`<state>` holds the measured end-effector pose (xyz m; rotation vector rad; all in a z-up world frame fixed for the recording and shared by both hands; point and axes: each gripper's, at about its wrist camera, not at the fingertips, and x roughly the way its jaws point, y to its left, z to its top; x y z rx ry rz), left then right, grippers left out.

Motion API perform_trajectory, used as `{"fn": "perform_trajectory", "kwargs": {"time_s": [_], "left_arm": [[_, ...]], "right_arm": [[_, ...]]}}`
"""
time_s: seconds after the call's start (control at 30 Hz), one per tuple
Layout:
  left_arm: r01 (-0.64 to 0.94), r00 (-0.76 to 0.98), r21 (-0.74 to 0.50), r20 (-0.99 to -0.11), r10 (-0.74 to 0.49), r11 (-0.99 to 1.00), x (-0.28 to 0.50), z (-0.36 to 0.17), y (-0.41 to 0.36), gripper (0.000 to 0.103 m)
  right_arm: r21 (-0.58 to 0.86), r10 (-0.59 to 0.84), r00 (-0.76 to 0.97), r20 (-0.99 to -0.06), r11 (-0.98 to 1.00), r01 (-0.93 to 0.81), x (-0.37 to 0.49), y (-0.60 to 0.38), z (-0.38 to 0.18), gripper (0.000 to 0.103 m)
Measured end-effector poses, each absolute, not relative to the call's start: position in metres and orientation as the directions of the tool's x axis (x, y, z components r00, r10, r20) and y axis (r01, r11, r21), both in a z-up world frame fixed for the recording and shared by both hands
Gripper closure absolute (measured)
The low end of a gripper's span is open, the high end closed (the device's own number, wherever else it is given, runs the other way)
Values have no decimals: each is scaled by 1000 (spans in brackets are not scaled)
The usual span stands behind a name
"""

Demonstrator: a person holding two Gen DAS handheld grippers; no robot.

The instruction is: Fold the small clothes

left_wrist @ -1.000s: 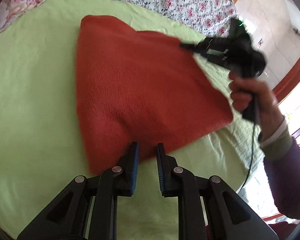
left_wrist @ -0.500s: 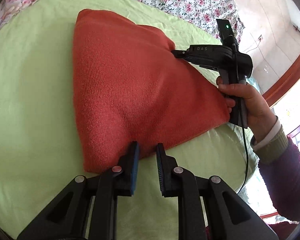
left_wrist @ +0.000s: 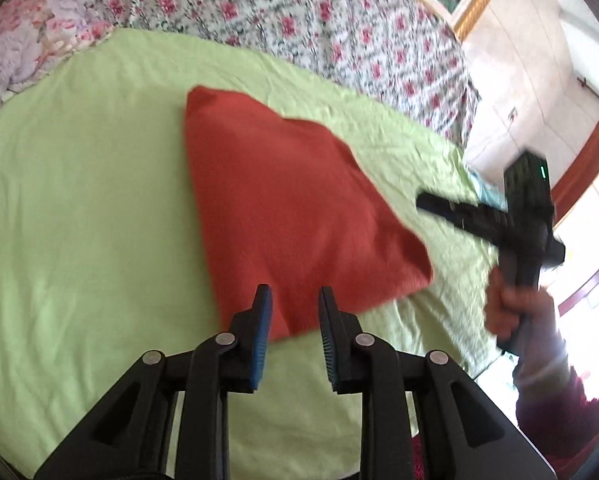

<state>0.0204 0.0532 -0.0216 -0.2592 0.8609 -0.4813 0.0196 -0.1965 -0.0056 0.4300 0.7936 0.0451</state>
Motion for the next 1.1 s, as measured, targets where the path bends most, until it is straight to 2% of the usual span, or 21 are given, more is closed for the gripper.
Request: {"fn": "perform_trajectory", "kwargs": {"time_s": [0.2, 0.27, 0.4, 0.47, 0.77, 0.8, 0.9, 1.1], "left_arm": [[290, 552, -416, -663, -505, 862, 33, -27, 54, 78], [297, 540, -409, -673, -505, 863, 35, -34, 51, 75], [257, 512, -352, -740, -436, 900, 41, -63, 48, 75], [237, 506, -356, -749, -428, 904, 43, -73, 52, 75], [229, 522, -338, -749, -408, 913, 38, -78, 46, 75], [226, 523, -343, -747, -410, 912, 38, -78, 47, 75], [223, 518, -357, -745, -420, 907, 38, -75, 50, 75], [214, 505, -369, -751, -426, 905, 37, -67, 56, 73]], "right_arm": [[396, 225, 677, -701, 912, 108, 5, -180, -19, 74], [390, 223, 668, -710, 915, 108, 3, -176, -23, 74], [262, 119, 584, -803, 951, 166, 5, -176, -47, 74], [266, 121, 557, -822, 945, 188, 3, -181, -63, 75], [242, 100, 553, -827, 951, 190, -1, -185, -71, 75], [209, 64, 533, -844, 954, 216, -1, -187, -73, 70], [299, 125, 556, -822, 925, 233, -3, -198, -73, 70], [345, 142, 627, -766, 913, 215, 1, -204, -43, 70]]}}
